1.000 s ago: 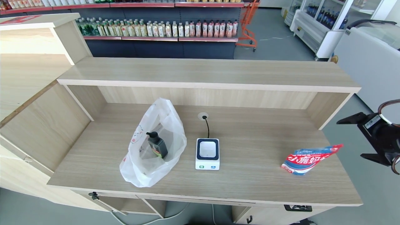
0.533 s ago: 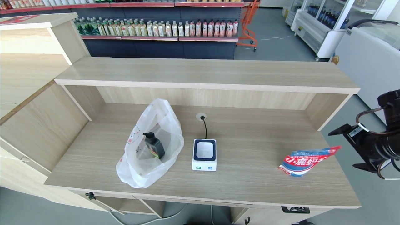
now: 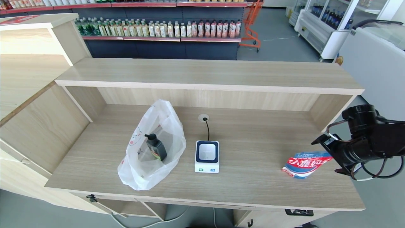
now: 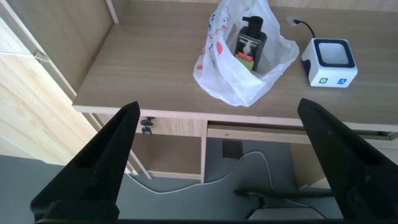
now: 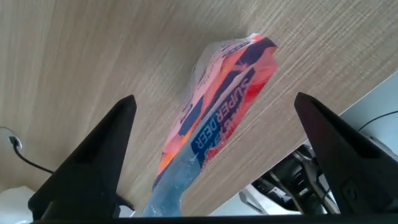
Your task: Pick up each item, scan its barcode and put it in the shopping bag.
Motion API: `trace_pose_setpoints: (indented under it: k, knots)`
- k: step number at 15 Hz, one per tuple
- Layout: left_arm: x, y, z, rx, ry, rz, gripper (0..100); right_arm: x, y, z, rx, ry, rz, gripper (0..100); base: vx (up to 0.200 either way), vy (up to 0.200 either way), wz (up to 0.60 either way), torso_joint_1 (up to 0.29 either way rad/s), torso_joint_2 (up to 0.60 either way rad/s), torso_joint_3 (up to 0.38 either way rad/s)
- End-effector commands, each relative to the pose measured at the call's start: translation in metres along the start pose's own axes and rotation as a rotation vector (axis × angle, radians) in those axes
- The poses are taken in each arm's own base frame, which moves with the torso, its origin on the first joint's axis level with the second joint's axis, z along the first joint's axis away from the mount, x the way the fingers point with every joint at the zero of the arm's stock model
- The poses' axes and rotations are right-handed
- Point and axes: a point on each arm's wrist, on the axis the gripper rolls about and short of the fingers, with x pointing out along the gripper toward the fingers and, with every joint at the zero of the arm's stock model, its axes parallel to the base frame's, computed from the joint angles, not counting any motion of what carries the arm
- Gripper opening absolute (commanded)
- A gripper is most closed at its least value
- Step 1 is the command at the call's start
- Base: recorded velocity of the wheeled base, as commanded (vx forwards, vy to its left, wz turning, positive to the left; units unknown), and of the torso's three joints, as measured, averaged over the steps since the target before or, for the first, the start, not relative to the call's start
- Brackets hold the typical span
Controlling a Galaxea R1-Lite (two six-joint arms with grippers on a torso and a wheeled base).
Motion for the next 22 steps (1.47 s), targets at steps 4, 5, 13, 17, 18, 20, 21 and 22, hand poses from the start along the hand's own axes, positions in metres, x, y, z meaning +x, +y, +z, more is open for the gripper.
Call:
trace_pose_setpoints:
  k: [4,5,13,17,18,20,21,22]
  knots:
    - [0.000,0.000,0.000,0.000,-0.001,0.000,100,0.051,0.019,-0.041,-0.093,0.069,0.015,100,0.000,0.000,0.00,0.000,0.00,0.000]
    - [0.000,0.000,0.000,0.000,-0.001,0.000,100,0.055,0.020,-0.043,-0.102,0.073,0.013,100,0.000,0.000,0.00,0.000,0.00,0.000]
    - [0.000,0.000,0.000,0.000,-0.001,0.000,100,0.080,0.030,-0.046,-0.356,-0.015,-0.010,0,0.000,0.000,0.00,0.000,0.00,0.000]
    - [0.000,0.000,0.000,0.000,-0.001,0.000,100,0.085,0.031,-0.050,-0.502,-0.081,0.034,0,0.000,0.000,0.00,0.000,0.00,0.000]
    - [0.000,0.000,0.000,0.000,-0.001,0.000,100,0.079,0.033,-0.048,-0.526,-0.092,0.056,0,0.000,0.000,0.00,0.000,0.00,0.000]
    - [0.000,0.000,0.000,0.000,-0.001,0.000,100,0.040,0.042,-0.040,-0.572,-0.040,0.261,0,0.000,0.000,0.00,0.000,0.00,0.000]
    - [0.000,0.000,0.000,0.000,-0.001,0.000,100,0.034,0.043,-0.039,-0.579,-0.031,0.286,0,0.000,0.000,0.00,0.000,0.00,0.000]
    - [0.000,0.000,0.000,0.000,-0.001,0.000,100,-0.002,0.044,-0.033,-0.652,0.053,0.504,0,0.000,0.000,0.00,0.000,0.00,0.000]
